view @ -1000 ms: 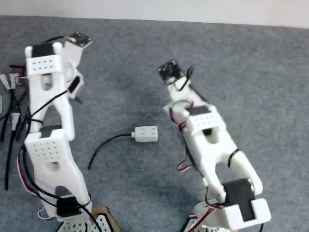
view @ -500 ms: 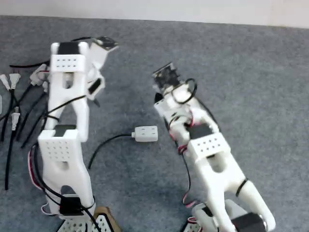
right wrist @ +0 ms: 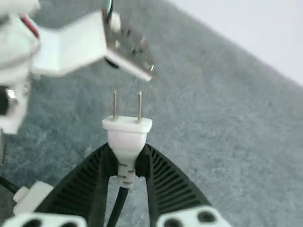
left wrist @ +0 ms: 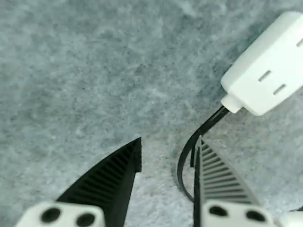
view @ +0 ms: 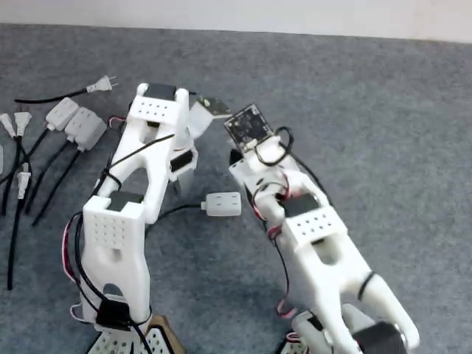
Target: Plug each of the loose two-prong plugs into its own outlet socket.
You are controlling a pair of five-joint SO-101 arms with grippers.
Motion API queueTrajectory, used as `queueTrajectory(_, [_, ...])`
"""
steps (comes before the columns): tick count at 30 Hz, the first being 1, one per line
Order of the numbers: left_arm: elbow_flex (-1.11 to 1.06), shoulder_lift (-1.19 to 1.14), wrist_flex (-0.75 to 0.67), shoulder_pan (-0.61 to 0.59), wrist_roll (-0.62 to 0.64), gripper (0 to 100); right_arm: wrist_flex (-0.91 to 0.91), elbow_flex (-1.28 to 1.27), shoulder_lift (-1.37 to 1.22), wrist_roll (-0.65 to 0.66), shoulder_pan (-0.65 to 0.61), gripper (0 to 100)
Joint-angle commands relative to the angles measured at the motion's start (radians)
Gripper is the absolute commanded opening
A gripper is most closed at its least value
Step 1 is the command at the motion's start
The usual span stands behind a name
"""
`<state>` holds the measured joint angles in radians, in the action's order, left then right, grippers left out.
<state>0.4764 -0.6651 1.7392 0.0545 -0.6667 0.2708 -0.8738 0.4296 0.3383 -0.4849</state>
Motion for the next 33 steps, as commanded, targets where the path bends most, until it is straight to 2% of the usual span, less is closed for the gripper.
queueTrajectory(1, [0.004, 0.022, 0.021, 0.015, -0.011, 19, 0.002, 0.108, -0.085, -0.008, 0.015, 0.7])
queueTrajectory(6, [0.016, 0.031, 0.021, 0.015, -0.005, 19, 0.134, 0.266, -0.219, -0.012, 0.028, 0.7])
queueTrajectory(11, [0.234, 0.13, 0.014, 0.002, 0.15, 18, 0.179, 0.308, -0.179, -0.051, 0.025, 0.7])
queueTrajectory(14, [0.412, 0.139, -0.002, -0.033, 0.264, 19, 0.137, 0.252, -0.133, -0.054, 0.007, 0.7])
queueTrajectory(19, [0.604, 0.139, -0.112, -0.081, 0.434, 19, -0.038, 0.084, -0.071, -0.049, -0.038, 0.7])
queueTrajectory(25, [0.631, 0.137, -0.218, -0.071, 0.582, 19, -0.101, 0.054, -0.044, -0.031, -0.051, 0.7])
queueTrajectory(33, [0.595, 0.091, -0.206, 0.036, 0.617, 19, -0.14, 0.099, -0.054, -0.031, -0.048, 0.7])
